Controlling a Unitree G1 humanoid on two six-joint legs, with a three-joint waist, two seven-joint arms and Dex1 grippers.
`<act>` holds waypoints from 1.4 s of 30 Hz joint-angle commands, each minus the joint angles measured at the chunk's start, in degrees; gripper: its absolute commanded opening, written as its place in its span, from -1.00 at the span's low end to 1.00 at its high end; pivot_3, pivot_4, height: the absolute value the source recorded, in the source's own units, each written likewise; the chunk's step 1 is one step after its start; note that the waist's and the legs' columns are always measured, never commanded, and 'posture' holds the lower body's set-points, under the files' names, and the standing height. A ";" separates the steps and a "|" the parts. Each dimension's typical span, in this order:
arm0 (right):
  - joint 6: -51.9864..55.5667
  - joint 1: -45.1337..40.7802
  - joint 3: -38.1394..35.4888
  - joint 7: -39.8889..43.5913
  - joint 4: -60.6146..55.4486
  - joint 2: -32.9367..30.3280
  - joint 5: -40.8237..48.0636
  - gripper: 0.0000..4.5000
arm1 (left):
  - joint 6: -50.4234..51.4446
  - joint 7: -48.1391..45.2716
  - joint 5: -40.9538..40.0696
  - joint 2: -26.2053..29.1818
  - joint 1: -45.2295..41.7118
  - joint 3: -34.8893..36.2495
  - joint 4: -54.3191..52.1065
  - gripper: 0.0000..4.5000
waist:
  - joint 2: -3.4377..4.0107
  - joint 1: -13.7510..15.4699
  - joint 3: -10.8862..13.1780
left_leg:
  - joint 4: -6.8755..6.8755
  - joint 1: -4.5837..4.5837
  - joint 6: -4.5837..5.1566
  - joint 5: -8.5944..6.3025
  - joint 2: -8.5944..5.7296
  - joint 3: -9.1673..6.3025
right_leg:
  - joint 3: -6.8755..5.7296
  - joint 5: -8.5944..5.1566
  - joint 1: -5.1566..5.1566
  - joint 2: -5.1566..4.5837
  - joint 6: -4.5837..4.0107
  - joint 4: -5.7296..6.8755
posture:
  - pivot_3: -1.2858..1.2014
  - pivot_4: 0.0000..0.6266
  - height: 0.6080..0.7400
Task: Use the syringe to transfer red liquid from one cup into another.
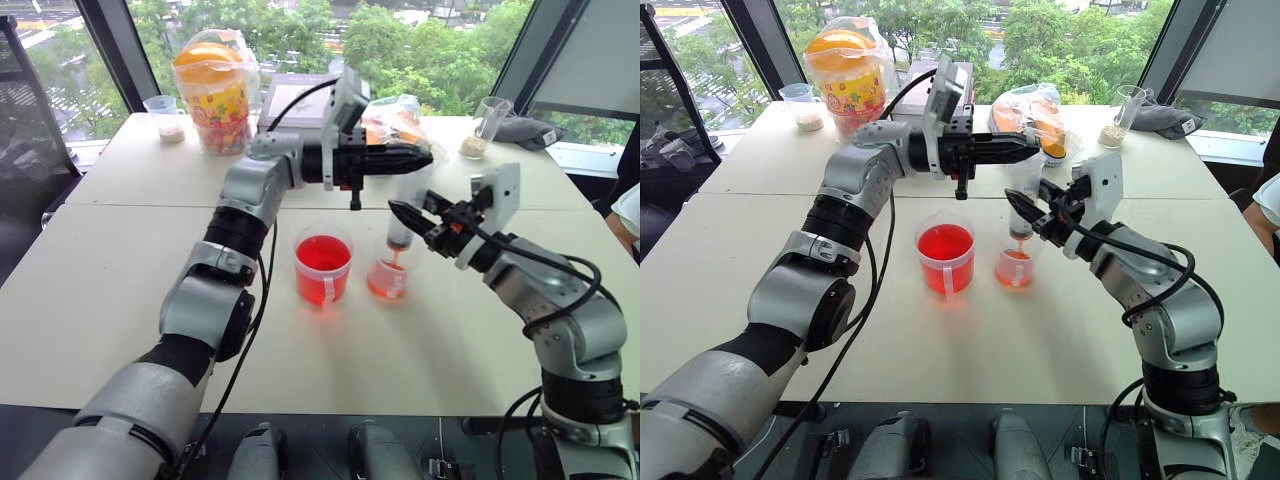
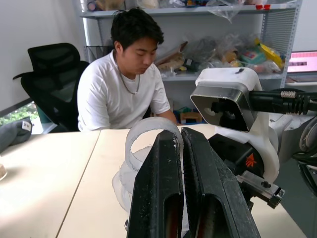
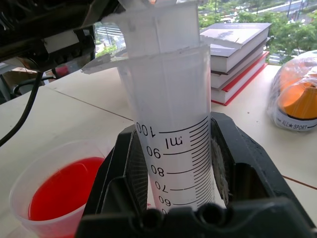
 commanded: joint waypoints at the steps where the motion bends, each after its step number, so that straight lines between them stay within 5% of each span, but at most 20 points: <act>1: -2.08 -5.98 -4.42 -0.77 -6.63 0.03 4.10 -0.39 | 1.32 -1.55 2.41 -2.11 2.51 -3.86 0.01 -0.96 | 0.00 0.00 0.00 | 0.00 0.00 0.00 0.00 0.00 0.00 | 0.00 0.00 0.00 0.00 0.00 0.00 | 0.03 -0.52 1.00; 10: -0.71 -4.05 -4.42 -0.16 -6.37 -0.81 4.89 -0.39 | 5.31 0.29 0.64 -0.77 2.23 -1.65 -1.87 -0.96 | 0.00 -0.01 0.00 | 0.00 -0.01 0.00 0.00 0.00 0.00 | 0.00 0.00 0.00 -0.01 0.00 0.00 | 0.03 -0.52 1.00; 13: -0.81 -2.74 -3.89 0.10 -6.21 -0.55 4.69 -0.39 | 6.99 1.55 -0.50 0.42 0.38 0.81 -1.30 -0.60 | 0.00 -0.03 0.00 | 0.00 0.00 0.00 0.00 0.00 0.00 | 0.00 0.00 0.00 0.00 0.00 0.01 | 0.03 -0.52 1.00; 19: -0.77 -0.64 -3.12 0.45 -5.65 -0.01 4.40 -0.39 | 7.71 1.91 -2.57 6.12 -2.08 5.48 -1.64 0.67 | 0.01 -0.37 0.00 | 0.00 0.01 0.00 0.00 0.00 0.00 | 0.00 0.00 -0.01 0.01 0.00 0.02 | 0.03 -0.52 1.00; 30: 5.94 -4.94 -5.72 -2.58 -2.65 -1.62 7.39 -0.39 | 16.28 6.30 -7.49 16.83 5.26 10.48 -16.93 0.67 | 0.01 -0.09 0.00 | -0.01 -0.01 0.00 0.00 0.03 0.01 | 0.02 0.00 -0.03 -0.05 0.01 0.05 | 0.03 -0.52 1.00; 37: 26.52 -27.42 -11.28 -11.68 17.09 -9.05 9.61 -0.39 | 22.74 11.16 -9.69 19.84 20.85 9.24 -35.64 0.67 | 0.01 0.06 -0.01 | 0.04 0.03 -0.01 0.02 0.06 0.06 | 0.05 0.01 -0.07 -0.07 -0.01 0.18 | 0.03 -0.52 1.00; 42: 34.37 -35.55 0.89 -6.78 36.44 -18.36 1.89 -0.39 | 25.75 13.77 -12.38 20.54 26.88 9.44 -44.54 0.67 | 0.01 0.05 -0.01 | -0.04 -0.04 0.01 0.00 0.03 0.18 | 0.09 0.01 -0.10 -0.12 -0.02 0.00 | 0.03 -0.52 1.00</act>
